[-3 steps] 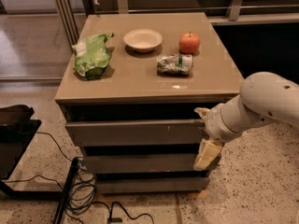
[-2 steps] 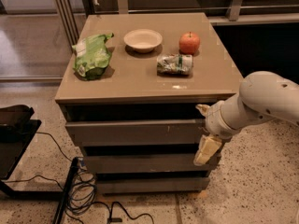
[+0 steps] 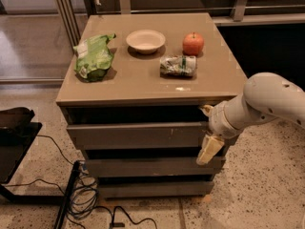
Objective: Open top drawer
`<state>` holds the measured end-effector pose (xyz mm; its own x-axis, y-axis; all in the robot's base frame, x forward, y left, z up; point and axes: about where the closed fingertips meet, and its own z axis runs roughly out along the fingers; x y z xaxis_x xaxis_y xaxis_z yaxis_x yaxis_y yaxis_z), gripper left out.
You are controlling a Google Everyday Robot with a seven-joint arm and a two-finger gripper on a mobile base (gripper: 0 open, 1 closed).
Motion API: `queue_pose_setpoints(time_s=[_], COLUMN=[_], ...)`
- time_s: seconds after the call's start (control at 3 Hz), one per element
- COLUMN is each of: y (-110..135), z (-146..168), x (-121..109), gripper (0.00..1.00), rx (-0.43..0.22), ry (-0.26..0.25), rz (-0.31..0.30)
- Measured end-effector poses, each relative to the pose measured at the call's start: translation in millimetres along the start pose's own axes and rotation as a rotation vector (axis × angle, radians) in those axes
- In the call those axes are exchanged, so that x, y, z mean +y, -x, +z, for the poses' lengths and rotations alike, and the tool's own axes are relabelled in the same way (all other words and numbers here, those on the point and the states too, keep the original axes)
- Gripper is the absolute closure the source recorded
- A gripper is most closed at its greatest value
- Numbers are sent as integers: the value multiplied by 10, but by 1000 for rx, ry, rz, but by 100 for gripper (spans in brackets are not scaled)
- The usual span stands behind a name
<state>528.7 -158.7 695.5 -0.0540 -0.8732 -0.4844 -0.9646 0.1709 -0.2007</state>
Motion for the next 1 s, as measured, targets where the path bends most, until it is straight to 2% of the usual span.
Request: queue_pose_setpoints(time_s=[1.0], y=[-69], z=[191], x=[112], gripper=[0], rx=[-26], ry=[39], rz=[26])
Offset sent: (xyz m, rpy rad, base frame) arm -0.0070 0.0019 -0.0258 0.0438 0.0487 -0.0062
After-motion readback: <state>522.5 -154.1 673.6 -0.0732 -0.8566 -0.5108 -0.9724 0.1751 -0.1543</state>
